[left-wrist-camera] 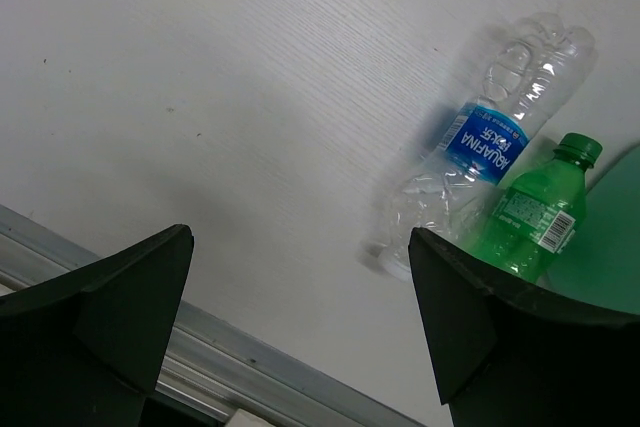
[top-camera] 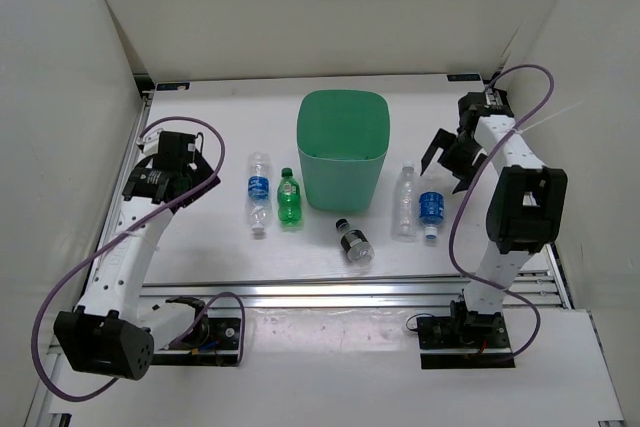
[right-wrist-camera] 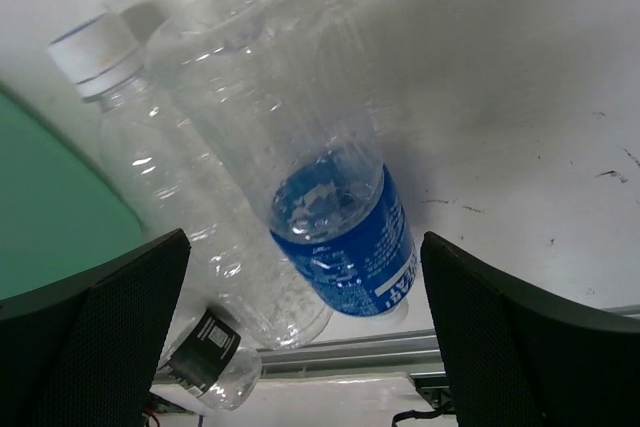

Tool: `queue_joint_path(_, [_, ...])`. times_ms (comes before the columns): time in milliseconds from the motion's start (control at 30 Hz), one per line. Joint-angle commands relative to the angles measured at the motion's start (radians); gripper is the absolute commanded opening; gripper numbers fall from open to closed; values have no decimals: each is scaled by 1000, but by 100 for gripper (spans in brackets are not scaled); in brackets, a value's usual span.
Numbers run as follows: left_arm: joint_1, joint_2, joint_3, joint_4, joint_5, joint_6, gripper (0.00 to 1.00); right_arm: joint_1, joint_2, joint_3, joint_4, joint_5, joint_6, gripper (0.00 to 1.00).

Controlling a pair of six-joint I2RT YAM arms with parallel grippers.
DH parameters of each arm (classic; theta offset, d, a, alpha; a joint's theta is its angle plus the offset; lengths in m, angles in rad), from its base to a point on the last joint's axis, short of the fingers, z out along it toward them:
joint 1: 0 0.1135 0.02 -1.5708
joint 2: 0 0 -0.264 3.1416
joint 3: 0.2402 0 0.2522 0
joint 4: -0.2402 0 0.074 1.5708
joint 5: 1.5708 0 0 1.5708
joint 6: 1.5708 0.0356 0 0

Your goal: Put the plastic bottles in the bin

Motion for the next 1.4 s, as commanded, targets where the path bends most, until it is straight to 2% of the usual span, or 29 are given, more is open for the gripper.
queue_joint_path(0, [21,2,39,11,25,10,100,1,34,-23,51,-1,-20,100])
queue_joint_path(100, [32,11,30,11,35,10,100,1,71,-64,74,8,-29,98])
queue_joint_path(200, [42,11,30,11,45,0,100,1,94,-92,94,17,-29,89])
queue_joint_path(400, [64,20,10,1,42,-33,100,-32,125,-115,105,26,-29,58])
queue_joint_path(467, [64,20,0,1,33,-43,100,-41,113,-92,87,26,-29,43])
queue_joint_path(567, [73,20,-10,14,33,-52,100,-50,39,-38,39,13,-2,34])
queue_joint_path(700, [73,11,-33,32,58,-52,100,-50,-105,136,-51,3,93,27])
queue_joint_path(833, [73,11,-55,55,81,-52,100,-21,-151,368,-62,-53,133,25])
queue_joint_path(867, [73,11,-65,67,81,-52,100,8,-151,485,-62,-64,133,25])
queue_joint_path(1033, [73,11,-75,78,102,-52,100,125,-38,811,-12,-144,74,22])
queue_joint_path(1233, [73,11,-75,87,124,-52,100,332,79,1001,119,-135,-16,22])
queue_joint_path(1367, [73,11,-75,87,124,-43,100,361,148,1034,179,-135,-26,22])
